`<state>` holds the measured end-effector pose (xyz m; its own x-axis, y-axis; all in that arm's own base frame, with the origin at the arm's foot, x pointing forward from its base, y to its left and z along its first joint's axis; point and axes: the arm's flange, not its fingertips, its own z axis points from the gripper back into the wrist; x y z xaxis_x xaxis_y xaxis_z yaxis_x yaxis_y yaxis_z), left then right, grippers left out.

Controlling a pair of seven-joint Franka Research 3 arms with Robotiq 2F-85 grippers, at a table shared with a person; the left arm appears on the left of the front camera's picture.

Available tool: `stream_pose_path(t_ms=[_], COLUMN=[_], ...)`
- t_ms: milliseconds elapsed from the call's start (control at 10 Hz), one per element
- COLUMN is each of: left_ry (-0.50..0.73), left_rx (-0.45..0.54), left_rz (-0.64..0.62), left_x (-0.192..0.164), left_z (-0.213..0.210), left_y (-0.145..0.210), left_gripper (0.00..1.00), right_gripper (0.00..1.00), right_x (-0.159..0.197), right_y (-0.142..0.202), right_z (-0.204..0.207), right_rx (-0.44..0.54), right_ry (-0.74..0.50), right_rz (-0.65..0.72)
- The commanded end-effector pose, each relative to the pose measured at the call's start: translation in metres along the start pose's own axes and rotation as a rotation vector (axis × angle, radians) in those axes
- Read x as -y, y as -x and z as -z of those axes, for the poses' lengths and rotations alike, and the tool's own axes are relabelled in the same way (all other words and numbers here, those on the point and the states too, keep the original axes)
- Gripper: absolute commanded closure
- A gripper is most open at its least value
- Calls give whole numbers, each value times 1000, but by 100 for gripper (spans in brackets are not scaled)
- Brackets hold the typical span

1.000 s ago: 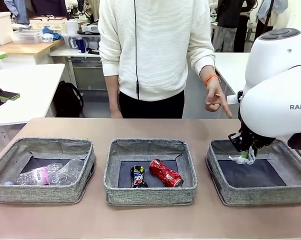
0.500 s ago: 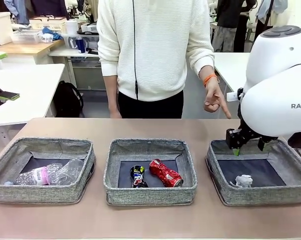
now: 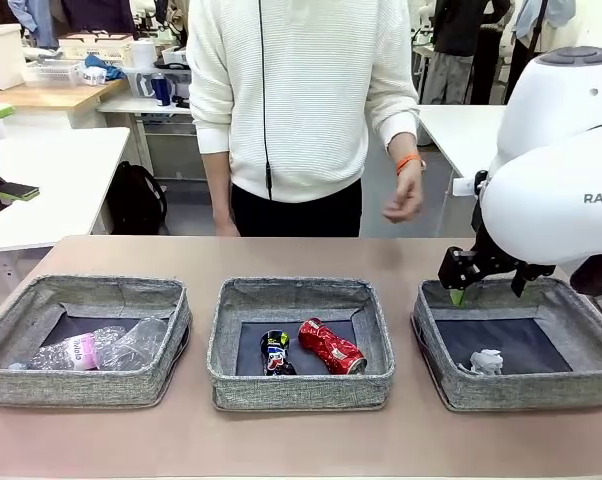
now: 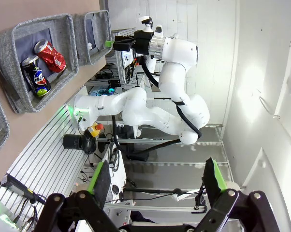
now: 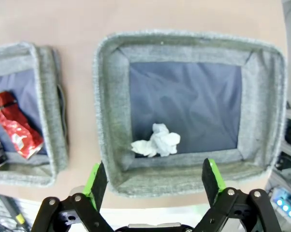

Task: Sort the waste into the appropriate baskets.
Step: Place the picked waste into the Fabric basket indicated by the person.

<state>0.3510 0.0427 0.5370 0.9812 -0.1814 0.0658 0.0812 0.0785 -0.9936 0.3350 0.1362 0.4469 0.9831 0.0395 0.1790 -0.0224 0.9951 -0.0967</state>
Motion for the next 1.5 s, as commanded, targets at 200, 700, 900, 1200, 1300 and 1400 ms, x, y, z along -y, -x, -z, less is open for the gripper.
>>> stream_pose_path(t_ms=[200, 700, 900, 1200, 1300, 1400], left_ry=[-4, -4, -4, -4, -4, -4], left_rx=[-15, -15, -15, -15, -15, -15], left_rz=[19, 19, 19, 19, 19, 19], left_x=[-1, -1, -1, -1, -1, -1], left_z=[-1, -1, -1, -1, -1, -1], left_y=[2, 2, 2, 2, 2, 2], left_gripper=[0, 0, 0, 0, 0, 0], right_gripper=[0, 0, 0, 0, 0, 0], right_x=[1, -14, 4, 50, 72, 91], right_y=[15, 3, 9, 39, 51, 57], right_z=[-23, -96, -90, -68, -65, -63], right_rx=[-33, -123, -210, -104, -81, -85], right_ry=[-253, -1190, -1431, -1505, -1462, -1437], right_rz=[8, 210, 429, 472, 483, 495])
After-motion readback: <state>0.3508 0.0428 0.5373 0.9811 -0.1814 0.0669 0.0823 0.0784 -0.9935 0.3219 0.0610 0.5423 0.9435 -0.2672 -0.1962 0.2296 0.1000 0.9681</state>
